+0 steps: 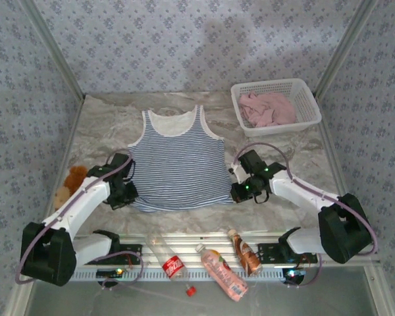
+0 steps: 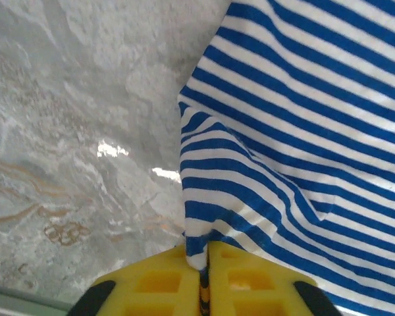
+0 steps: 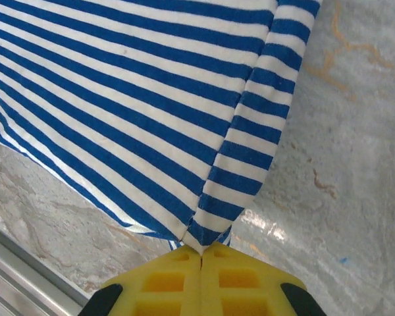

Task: Fold and stack the tank tops

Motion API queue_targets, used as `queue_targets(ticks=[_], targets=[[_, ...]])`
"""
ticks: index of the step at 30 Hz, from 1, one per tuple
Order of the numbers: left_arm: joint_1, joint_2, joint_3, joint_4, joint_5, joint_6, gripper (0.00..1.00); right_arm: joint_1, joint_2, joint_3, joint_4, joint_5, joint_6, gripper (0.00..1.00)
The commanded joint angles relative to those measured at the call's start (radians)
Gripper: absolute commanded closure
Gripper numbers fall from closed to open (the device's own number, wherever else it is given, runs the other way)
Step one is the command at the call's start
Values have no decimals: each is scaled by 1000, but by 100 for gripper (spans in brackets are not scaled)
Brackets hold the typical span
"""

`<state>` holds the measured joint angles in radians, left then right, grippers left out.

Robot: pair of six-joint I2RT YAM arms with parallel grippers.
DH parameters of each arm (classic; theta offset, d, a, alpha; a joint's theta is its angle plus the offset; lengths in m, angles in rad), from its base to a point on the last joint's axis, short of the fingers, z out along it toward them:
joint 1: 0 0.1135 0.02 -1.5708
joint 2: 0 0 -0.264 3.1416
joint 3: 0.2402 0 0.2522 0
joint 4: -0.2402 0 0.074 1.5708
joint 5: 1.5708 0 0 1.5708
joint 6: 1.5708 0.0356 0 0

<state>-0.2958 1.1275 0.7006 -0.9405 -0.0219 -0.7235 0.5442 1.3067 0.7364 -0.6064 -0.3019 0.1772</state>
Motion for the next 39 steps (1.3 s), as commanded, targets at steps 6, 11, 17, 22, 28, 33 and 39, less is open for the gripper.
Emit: queue_targets(ticks=[6, 11, 17, 22, 28, 33, 39], targets=[[-12, -55, 98, -203, 11, -32, 68, -8, -44, 69, -179, 28, 53, 74], [-10, 5, 225, -177, 31, 38, 56, -66, -77, 152, -166, 28, 43, 69], [-5, 244, 324, 15, 95, 162, 50, 12, 28, 126, 147, -112, 98, 62], [13, 480, 406, 84, 95, 266, 50, 66, 189, 141, 195, -131, 90, 59], [18, 577, 360, 143, 87, 291, 50, 63, 322, 158, 171, -85, 62, 57], [7, 600, 298, 166, 128, 265, 50, 40, 429, 233, 129, -23, 19, 55], [-53, 553, 216, 200, 173, 159, 49, -36, 496, 333, 57, 83, -52, 54]])
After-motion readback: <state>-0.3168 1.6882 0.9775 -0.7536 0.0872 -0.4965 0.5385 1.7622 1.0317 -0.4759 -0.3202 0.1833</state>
